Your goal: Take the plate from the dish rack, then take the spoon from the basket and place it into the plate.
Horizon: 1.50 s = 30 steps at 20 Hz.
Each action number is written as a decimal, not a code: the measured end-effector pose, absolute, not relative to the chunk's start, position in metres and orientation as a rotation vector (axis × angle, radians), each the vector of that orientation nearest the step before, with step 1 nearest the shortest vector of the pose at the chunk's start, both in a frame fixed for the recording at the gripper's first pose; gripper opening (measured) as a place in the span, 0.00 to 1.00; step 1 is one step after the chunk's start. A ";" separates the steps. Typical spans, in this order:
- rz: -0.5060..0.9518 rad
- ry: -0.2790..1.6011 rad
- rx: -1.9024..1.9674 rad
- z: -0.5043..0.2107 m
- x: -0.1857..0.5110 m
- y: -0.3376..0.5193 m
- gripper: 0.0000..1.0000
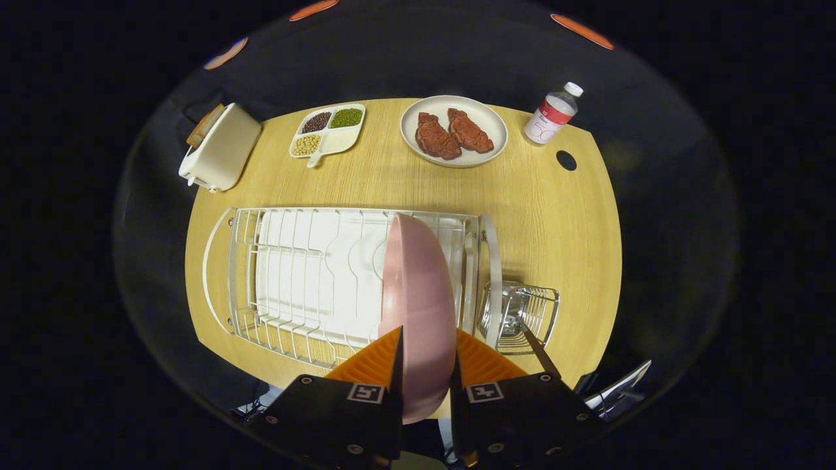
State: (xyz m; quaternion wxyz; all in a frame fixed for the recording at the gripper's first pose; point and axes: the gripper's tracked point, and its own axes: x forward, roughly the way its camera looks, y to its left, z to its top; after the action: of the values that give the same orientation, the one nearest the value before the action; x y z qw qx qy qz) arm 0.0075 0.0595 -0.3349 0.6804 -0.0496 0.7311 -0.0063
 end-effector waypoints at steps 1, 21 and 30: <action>-0.016 1.627 -0.113 -0.333 0.010 0.059 0.31; 0.145 1.495 0.135 -0.262 -0.083 0.063 0.24; 0.096 1.474 0.202 -0.284 -0.155 0.040 0.24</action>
State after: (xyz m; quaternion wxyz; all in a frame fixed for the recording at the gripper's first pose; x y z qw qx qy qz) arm -0.1555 0.0397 -0.2838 0.7348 0.0921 0.6706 0.0437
